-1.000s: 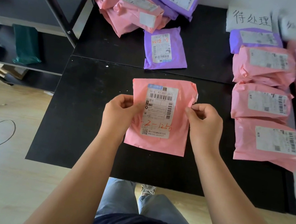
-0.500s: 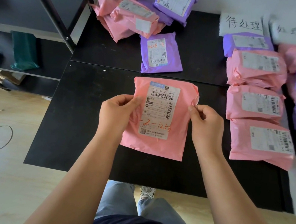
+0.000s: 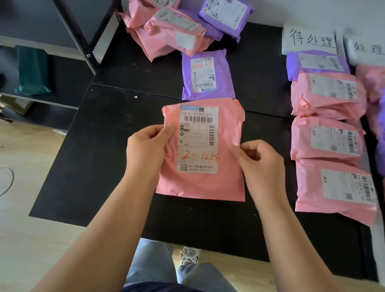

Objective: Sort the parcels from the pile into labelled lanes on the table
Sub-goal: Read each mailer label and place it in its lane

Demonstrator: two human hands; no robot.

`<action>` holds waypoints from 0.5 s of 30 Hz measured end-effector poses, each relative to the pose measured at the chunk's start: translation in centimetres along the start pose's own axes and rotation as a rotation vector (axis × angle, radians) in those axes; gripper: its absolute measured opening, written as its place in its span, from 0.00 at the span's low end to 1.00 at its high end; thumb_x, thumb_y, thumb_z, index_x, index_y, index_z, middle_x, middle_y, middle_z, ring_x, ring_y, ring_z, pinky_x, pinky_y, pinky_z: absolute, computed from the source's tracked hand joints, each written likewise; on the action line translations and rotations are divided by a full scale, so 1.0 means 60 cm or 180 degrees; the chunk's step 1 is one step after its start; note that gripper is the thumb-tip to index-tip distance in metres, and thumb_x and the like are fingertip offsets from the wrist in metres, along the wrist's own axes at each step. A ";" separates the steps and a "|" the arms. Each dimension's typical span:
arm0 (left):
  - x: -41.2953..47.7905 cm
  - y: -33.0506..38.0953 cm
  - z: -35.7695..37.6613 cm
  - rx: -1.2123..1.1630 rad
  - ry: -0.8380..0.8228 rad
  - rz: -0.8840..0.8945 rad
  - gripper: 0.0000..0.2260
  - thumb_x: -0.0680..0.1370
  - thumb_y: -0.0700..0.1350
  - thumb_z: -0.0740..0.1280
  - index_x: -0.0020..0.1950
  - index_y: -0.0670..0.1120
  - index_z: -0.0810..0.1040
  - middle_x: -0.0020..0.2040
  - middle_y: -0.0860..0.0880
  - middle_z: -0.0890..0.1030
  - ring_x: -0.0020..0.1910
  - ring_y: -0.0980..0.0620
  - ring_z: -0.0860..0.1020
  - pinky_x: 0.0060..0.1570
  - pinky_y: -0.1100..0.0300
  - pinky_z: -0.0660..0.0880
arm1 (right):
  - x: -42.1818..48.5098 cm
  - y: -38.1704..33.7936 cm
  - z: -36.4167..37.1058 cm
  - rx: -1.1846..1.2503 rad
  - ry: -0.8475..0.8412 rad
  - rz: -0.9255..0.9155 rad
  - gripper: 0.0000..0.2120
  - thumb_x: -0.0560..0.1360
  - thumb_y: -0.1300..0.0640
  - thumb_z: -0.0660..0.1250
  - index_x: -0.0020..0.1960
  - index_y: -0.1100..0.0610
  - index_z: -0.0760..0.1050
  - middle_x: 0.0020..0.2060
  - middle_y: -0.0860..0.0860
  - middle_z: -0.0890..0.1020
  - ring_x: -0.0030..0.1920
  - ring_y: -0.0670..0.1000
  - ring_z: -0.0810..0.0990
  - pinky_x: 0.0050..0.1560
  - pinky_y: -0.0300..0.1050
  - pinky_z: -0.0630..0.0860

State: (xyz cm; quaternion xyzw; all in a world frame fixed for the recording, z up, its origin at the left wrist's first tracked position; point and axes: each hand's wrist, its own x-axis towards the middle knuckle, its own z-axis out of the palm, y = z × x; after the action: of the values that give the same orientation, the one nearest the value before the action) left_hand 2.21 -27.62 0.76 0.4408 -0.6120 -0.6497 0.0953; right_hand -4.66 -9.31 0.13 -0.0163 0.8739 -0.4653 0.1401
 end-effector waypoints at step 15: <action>-0.005 0.001 0.003 0.0401 -0.0388 -0.0122 0.12 0.77 0.46 0.73 0.60 0.49 0.82 0.50 0.52 0.84 0.50 0.53 0.83 0.34 0.62 0.80 | 0.010 -0.002 -0.004 0.0183 0.0340 0.0168 0.06 0.81 0.51 0.65 0.48 0.52 0.77 0.39 0.41 0.77 0.41 0.41 0.76 0.41 0.34 0.69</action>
State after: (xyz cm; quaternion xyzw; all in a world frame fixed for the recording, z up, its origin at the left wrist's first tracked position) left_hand 2.22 -27.31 0.92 0.4172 -0.6478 -0.6372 0.0175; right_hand -5.34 -9.25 0.21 0.0357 0.8665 -0.4866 0.1058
